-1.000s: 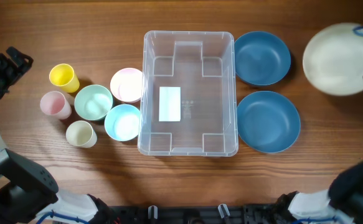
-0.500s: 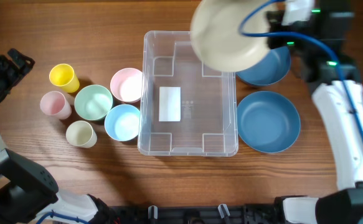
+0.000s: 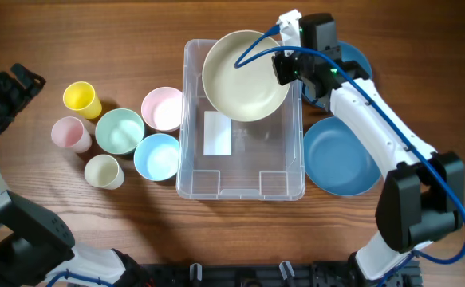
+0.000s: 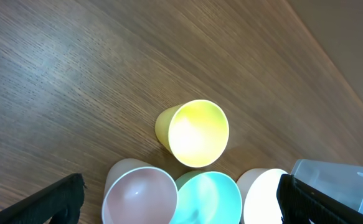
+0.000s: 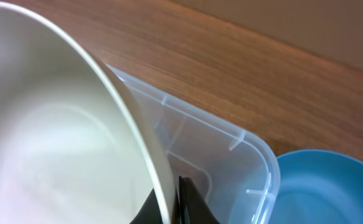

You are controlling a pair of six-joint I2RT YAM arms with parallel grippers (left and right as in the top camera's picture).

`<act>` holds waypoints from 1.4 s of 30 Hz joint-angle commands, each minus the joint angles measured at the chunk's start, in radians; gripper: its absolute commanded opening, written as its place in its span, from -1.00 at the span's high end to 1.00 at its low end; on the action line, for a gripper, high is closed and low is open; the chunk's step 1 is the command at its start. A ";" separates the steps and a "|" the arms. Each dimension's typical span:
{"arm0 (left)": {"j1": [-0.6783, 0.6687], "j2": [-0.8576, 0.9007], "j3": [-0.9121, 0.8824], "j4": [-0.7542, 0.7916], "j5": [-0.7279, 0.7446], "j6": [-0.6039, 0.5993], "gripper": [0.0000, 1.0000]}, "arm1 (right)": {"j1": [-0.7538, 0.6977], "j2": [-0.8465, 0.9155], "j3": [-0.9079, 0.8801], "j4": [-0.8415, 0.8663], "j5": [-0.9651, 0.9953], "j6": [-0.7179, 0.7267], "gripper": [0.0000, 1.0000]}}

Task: Pack container
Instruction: 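Lift the cream bowl with the right gripper and lower it into the bin, then release the cream bowl and move the right gripper to the upper teal bowl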

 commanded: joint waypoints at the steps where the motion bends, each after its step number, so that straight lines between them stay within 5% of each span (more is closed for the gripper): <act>1: -0.003 -0.003 0.004 -0.004 0.023 -0.002 -1.00 | 0.003 0.024 0.006 0.016 -0.006 -0.025 0.92; 3: -0.003 -0.003 0.004 -0.011 0.023 -0.002 -0.99 | 0.004 0.024 0.006 0.023 -0.030 -0.027 0.91; 5: -0.003 -0.003 0.004 -0.013 0.023 -0.002 -1.00 | 0.005 0.023 0.006 0.034 -0.055 -0.027 0.68; 7: -0.003 -0.003 0.004 -0.012 0.023 -0.002 -1.00 | 0.005 0.022 0.007 0.048 -0.072 -0.027 0.12; 14: -0.003 -0.003 0.004 -0.013 0.023 -0.002 -1.00 | 0.005 -0.013 0.008 0.089 -0.059 -0.026 0.14; 19: -0.003 -0.003 0.004 -0.015 0.022 -0.002 -1.00 | -0.032 -0.087 0.018 0.069 0.126 0.045 0.22; 27: -0.003 -0.003 0.004 -0.026 -0.011 -0.003 -1.00 | -0.287 -0.180 0.020 -0.077 0.140 0.109 0.23; 30: -0.003 -0.003 0.002 -0.027 -0.011 -0.003 -1.00 | -0.402 -0.154 0.015 -0.130 0.099 0.105 0.12; 32: -0.003 -0.003 -0.002 -0.027 -0.011 -0.003 -1.00 | -0.449 -0.124 0.015 -0.154 0.096 0.105 -0.14; 42: -0.003 -0.003 -0.024 -0.029 -0.011 -0.003 -1.00 | -0.540 0.099 0.015 -0.136 -0.130 0.038 -0.36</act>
